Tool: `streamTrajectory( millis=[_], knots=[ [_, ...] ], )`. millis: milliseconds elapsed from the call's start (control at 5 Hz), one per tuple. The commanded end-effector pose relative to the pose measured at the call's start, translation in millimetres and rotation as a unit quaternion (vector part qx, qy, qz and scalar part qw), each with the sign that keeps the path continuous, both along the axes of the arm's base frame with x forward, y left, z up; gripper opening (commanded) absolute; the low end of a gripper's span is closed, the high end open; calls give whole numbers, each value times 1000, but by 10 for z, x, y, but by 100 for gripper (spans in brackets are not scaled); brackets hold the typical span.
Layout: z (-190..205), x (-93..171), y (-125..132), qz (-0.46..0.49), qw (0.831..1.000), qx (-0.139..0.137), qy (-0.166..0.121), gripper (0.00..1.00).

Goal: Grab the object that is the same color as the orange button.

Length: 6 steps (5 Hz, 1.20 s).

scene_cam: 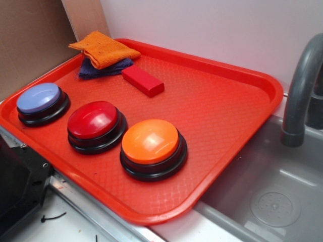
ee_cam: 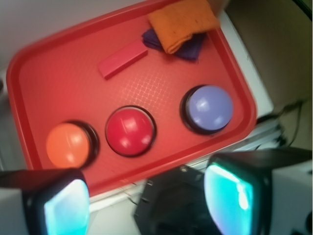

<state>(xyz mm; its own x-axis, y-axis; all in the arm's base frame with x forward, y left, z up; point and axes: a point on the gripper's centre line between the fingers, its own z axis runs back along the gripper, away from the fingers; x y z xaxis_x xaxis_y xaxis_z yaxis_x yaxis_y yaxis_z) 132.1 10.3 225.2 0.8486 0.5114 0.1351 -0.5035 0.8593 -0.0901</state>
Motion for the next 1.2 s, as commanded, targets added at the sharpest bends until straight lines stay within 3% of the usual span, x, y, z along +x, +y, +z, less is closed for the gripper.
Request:
streamTrajectory(
  millis=[0, 400, 600, 800, 1000],
  knots=[
    [-439, 401, 574, 246, 969, 19, -30, 100],
    [-783, 809, 1044, 446, 885, 77, -108, 100],
    [-979, 1060, 1268, 472, 868, 105, -108, 100],
    [-1128, 1218, 1367, 485, 861, 104, -108, 100],
    [-1350, 1518, 1482, 476, 868, 98, -97, 100]
  ],
)
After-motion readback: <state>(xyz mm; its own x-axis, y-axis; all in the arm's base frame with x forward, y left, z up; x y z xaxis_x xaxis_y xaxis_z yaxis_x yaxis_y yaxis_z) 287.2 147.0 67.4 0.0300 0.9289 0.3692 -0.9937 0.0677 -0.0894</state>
